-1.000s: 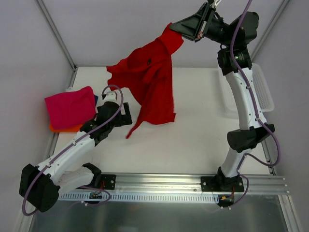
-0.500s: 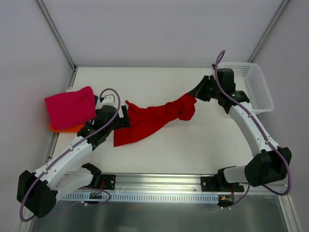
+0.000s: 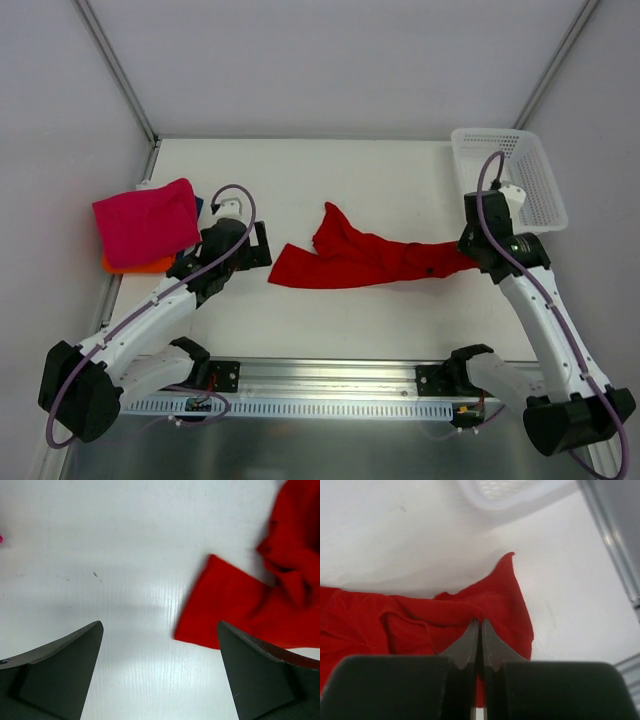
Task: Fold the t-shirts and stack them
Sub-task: Move the tshirt to the center of the board, then flatten the tshirt out
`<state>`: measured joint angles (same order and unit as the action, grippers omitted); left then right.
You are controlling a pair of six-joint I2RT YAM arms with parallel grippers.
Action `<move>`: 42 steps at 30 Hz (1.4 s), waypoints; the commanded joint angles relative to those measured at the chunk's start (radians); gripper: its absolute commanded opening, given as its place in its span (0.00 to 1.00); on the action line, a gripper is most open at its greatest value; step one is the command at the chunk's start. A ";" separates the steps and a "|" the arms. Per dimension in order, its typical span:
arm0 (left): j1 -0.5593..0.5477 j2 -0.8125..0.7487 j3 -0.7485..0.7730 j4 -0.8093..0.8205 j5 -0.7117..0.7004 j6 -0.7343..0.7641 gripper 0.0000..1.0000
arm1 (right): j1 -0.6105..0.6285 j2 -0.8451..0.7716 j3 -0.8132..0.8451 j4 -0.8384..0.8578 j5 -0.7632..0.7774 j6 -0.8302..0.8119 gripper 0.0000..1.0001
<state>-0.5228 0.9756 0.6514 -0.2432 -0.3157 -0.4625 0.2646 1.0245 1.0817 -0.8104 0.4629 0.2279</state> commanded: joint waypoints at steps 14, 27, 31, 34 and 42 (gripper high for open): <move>-0.025 0.184 -0.078 0.289 0.268 -0.090 0.99 | 0.012 -0.078 -0.196 0.018 0.032 -0.038 0.80; -0.146 0.541 0.082 0.525 0.507 -0.073 0.95 | 0.050 0.198 -0.069 0.336 -0.290 -0.148 0.80; -0.174 0.618 0.135 0.532 0.497 -0.090 0.95 | 0.050 0.383 0.010 0.382 -0.349 -0.167 0.79; -0.180 0.658 0.152 0.532 0.495 -0.091 0.94 | 0.050 0.521 0.070 0.404 -0.392 -0.165 0.77; -0.181 0.703 0.175 0.475 0.426 -0.059 0.93 | 0.051 0.712 0.164 0.444 -0.452 -0.156 0.76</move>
<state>-0.7006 1.6585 0.7910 0.2531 0.1478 -0.5373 0.3103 1.7138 1.1778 -0.4026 0.0532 0.0845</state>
